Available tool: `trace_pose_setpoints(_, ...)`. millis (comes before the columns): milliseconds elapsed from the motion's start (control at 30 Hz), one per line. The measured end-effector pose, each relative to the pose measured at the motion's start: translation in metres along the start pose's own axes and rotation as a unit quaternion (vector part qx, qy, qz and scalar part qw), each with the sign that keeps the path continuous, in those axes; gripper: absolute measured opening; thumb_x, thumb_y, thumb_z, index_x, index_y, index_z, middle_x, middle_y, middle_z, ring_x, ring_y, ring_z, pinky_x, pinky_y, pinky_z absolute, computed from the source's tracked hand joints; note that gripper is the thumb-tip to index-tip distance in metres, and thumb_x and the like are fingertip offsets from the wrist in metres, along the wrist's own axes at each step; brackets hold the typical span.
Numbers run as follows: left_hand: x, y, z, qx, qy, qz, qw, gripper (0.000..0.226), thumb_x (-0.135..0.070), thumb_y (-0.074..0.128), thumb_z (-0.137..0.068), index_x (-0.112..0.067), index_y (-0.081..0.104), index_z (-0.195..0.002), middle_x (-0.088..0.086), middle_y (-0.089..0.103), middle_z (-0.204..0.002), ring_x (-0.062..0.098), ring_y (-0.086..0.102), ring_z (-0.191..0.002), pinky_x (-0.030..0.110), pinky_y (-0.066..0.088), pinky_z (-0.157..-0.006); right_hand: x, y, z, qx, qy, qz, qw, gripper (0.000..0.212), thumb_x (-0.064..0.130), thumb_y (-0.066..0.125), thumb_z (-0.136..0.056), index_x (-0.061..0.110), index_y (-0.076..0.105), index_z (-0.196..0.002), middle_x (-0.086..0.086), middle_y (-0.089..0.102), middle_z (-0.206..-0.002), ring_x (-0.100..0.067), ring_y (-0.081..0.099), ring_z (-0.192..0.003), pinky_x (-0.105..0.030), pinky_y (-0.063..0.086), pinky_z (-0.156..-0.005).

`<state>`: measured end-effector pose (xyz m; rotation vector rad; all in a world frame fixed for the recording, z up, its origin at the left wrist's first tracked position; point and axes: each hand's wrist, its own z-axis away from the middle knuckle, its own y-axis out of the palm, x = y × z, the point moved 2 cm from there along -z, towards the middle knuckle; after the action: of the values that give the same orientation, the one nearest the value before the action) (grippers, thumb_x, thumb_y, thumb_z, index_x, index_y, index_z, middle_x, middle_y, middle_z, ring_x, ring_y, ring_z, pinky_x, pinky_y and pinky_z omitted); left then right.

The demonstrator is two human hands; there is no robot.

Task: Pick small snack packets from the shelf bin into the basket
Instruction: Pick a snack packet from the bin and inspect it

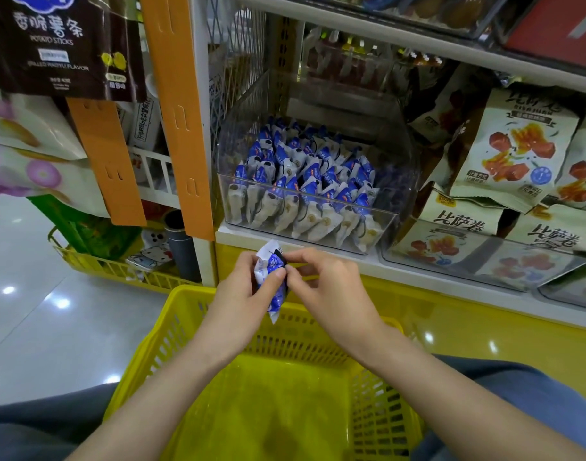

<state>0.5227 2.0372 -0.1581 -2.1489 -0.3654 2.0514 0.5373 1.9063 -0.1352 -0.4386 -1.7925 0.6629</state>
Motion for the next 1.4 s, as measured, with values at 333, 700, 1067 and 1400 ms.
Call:
trace_pose_setpoints(333,0.003,-0.001,-0.006,-0.014,-0.061,-0.007,0.998,0.01,-0.026,0.055,-0.091,-0.023,0.048,-0.085,0.008,0.062,-0.072,0.025,0.059,-0.066,0.04,0.051,-0.065,-0.004,0.006,-0.005,-0.001,0.004,0.003,1.0,0.022,0.016,0.055,-0.09,0.019,0.067,-0.108,0.008,0.072,-0.096,0.002,0.063,-0.083,-0.014,0.05,-0.075)
trace_pose_setpoints(700,0.005,-0.004,-0.005,-0.048,-0.125,0.089,0.987,0.02,-0.024,0.053,-0.093,-0.011,0.05,-0.11,0.011,0.064,-0.101,0.022,0.064,-0.091,0.04,0.056,-0.079,-0.005,0.014,-0.003,0.045,0.021,-0.009,0.999,0.029,0.009,0.052,-0.09,0.016,0.063,-0.116,0.002,0.07,-0.11,-0.007,0.063,-0.1,-0.021,0.048,-0.088)
trace_pose_setpoints(1067,-0.003,-0.01,-0.007,-0.026,-0.192,0.309,0.931,0.026,-0.024,0.045,-0.097,-0.005,0.058,-0.108,0.006,0.074,-0.08,0.017,0.071,-0.073,0.026,0.058,-0.059,-0.006,0.019,0.001,0.07,-0.061,-0.027,0.995,0.047,0.02,0.069,-0.082,0.018,0.051,-0.125,0.013,0.047,-0.112,0.011,0.046,-0.098,-0.013,0.042,-0.092)
trace_pose_setpoints(1400,-0.01,-0.016,-0.004,-0.033,-0.078,0.073,0.994,0.02,-0.032,0.049,-0.094,-0.021,0.056,-0.109,0.002,0.061,-0.101,0.004,0.057,-0.085,0.008,0.042,-0.068,-0.004,-0.004,-0.013,0.067,-0.012,-0.023,0.997,0.015,0.027,0.055,-0.091,0.013,0.061,-0.087,0.004,0.061,-0.073,-0.007,0.052,-0.066,-0.021,0.041,-0.062)
